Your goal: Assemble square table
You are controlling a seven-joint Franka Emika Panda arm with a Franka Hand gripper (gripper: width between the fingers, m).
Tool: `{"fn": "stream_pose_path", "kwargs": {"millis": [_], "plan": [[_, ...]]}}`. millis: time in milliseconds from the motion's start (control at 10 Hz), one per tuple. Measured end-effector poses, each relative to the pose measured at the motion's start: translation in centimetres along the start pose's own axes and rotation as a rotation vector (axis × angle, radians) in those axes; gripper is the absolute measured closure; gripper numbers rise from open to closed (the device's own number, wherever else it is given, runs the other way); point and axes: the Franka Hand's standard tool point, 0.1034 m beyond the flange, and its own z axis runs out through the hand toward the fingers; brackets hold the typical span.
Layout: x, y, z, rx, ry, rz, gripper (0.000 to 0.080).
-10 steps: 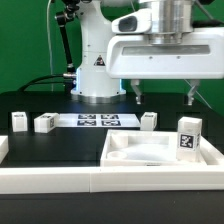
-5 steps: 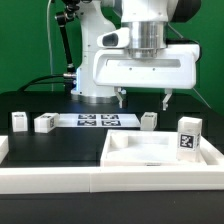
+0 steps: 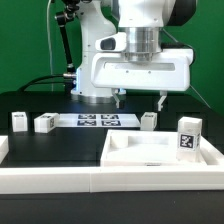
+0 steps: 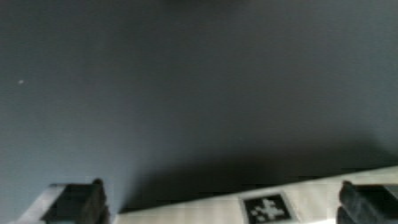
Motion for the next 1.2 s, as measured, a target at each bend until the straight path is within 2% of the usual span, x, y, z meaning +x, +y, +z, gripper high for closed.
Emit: {"fn": "stream_pose_path", "kwargs": {"millis": [200, 500, 700, 1000, 1200], "plan": [[-1.7, 0.0, 0.7, -0.008, -0.014, -0.015, 0.0151], [-3.5, 0.7, 1.1, -0.020, -0.038, -0.019, 0.0151], [-3.6, 0.5, 1.5, -0.022, -0.041, -0.027, 0.0151], [-3.3, -0.3, 2.0, 0.011, 0.001, 0.055, 0.0151], [-3.2, -0.3, 2.0, 0.015, 0.002, 0.068, 0.0151]]}}
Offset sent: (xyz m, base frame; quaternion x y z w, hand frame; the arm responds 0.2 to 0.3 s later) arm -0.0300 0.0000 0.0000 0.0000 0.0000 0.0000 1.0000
